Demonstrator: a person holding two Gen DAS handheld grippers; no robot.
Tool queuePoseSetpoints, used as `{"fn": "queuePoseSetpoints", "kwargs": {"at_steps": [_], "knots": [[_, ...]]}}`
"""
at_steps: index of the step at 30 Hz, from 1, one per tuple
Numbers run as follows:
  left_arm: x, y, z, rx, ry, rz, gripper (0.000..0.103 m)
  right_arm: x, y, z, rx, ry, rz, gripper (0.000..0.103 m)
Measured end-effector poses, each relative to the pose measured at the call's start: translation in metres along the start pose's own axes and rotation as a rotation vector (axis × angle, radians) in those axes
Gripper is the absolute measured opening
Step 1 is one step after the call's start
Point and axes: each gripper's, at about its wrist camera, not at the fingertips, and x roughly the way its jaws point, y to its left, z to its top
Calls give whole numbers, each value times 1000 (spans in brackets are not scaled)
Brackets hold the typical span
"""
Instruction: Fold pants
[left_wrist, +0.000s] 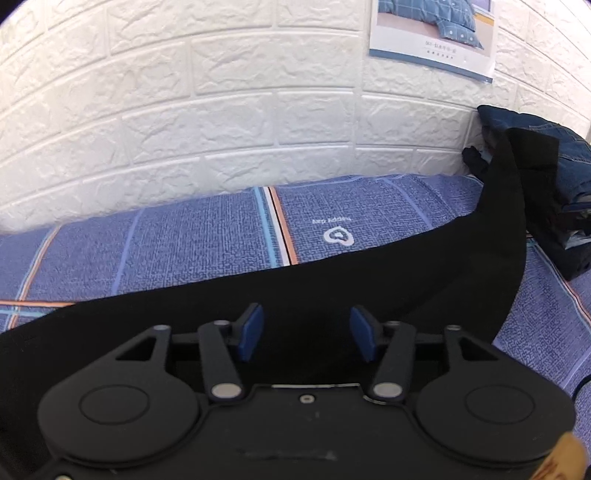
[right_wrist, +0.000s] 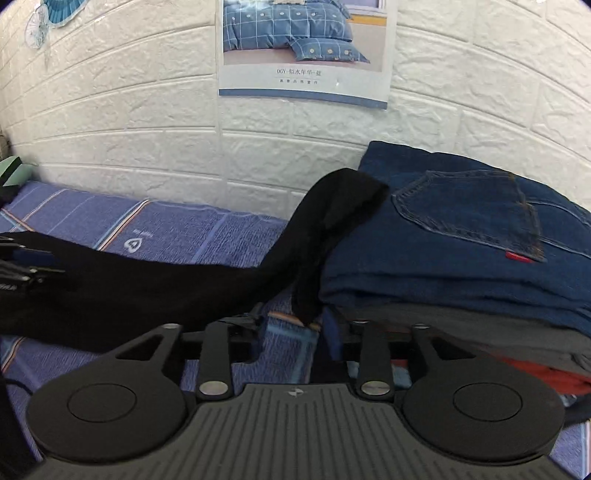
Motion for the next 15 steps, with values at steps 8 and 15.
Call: {"fn": "queuePoseSetpoints", "kwargs": {"at_steps": [8,15], "knots": [[8,1,-4,-9,30,3,53,33,5,8,-30,36,-89,9],[0,15,-1,-46,13,31,53,-64,-22,52,-14,-98,-69,9]]}}
